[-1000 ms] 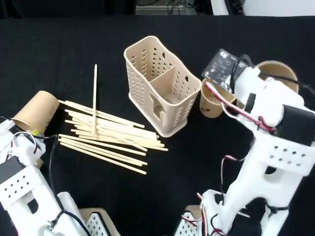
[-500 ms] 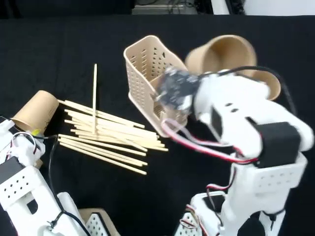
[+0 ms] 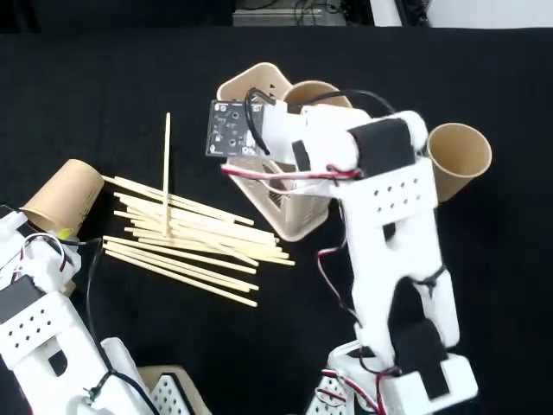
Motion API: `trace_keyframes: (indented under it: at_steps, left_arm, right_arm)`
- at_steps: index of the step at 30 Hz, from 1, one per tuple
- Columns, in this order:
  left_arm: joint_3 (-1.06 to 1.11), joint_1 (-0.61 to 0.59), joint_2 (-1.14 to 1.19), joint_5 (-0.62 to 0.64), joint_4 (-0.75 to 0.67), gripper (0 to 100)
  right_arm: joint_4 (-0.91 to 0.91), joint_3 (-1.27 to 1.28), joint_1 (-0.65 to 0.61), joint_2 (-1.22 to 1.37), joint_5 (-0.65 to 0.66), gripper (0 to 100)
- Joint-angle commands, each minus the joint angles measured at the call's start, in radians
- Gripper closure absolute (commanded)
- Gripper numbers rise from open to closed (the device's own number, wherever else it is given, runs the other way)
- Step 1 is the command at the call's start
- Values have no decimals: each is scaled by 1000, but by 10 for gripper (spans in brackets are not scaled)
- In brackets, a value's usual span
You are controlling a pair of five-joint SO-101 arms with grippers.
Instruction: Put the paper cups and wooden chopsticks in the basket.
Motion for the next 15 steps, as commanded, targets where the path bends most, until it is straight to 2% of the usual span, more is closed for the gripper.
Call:
trace_keyframes:
  at_steps: [1,6,15]
  left_arm:
    - [-7,1,-14,-2,-2,744]
    - [-7,2,-14,0,-2,744]
    - [-7,2,-14,0,-2,744]
  right_arm:
    - [37,-53,37,8,6,987]
    - [38,-51,114,5,25,987]
    - [41,22,120,-120,40,987]
